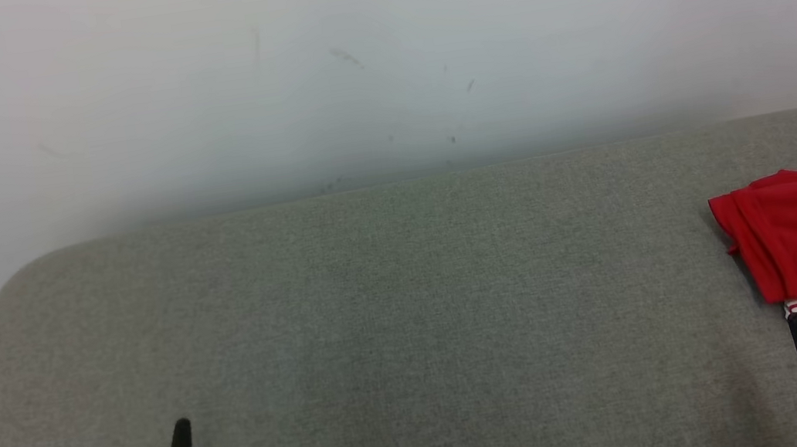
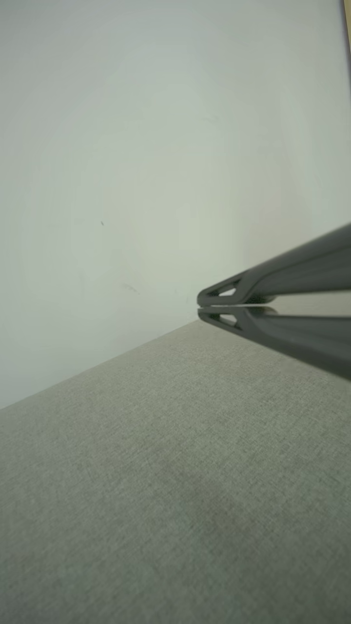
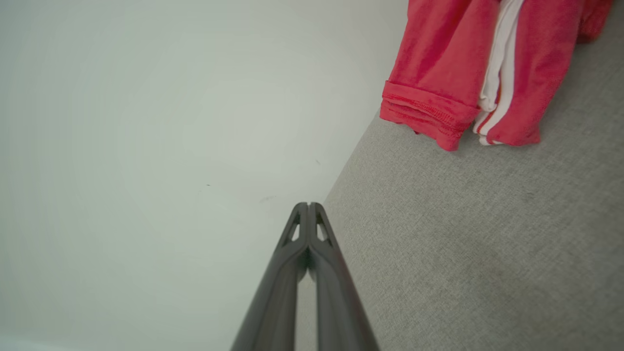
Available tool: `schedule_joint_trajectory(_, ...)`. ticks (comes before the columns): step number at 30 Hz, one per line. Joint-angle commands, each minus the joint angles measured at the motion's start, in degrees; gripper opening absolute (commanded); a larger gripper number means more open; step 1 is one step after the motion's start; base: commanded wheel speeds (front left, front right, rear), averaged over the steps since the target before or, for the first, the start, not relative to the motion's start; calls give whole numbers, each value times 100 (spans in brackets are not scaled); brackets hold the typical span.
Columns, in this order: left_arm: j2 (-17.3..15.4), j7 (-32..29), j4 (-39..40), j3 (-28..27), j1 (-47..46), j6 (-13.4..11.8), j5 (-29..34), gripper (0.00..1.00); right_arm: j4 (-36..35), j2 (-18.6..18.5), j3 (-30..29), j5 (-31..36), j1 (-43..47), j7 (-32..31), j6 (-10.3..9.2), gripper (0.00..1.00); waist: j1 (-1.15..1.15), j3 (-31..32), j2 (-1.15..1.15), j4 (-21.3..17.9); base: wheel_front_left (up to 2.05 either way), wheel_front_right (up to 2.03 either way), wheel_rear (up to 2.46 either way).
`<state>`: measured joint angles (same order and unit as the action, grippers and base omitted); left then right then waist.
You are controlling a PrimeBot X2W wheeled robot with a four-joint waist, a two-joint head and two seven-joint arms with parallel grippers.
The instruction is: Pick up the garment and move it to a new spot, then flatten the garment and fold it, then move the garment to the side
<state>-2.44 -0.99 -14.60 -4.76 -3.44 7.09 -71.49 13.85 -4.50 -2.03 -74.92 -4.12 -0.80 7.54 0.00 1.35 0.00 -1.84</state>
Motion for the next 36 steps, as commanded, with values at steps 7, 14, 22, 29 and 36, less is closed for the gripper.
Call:
schedule_joint_trajectory(7,-51,-122,53,-54,-141,38,-464,0,-15,13,-114,-376,-128,-121,-6,0,0,-24,0,29,0,0,0)
schedule_joint_trajectory(14,-54,-208,54,-84,-168,43,-799,0,-8,40,-179,-662,-155,-219,-7,0,0,-46,0,56,0,0,0)
schedule_joint_trajectory(22,-56,-314,57,-113,-205,49,-1154,0,0,70,-254,-967,-178,-314,-8,0,0,-72,0,87,0,0,0)
schedule_joint_trajectory(29,-58,-395,59,-137,-241,55,-1455,0,6,96,-314,-1204,-194,-383,-8,0,0,-95,0,114,0,0,0)
schedule_joint_trajectory(36,-60,-461,61,-160,-260,49,-1716,0,14,118,-369,-1443,-206,-466,-9,0,0,-117,0,141,0,0,0)
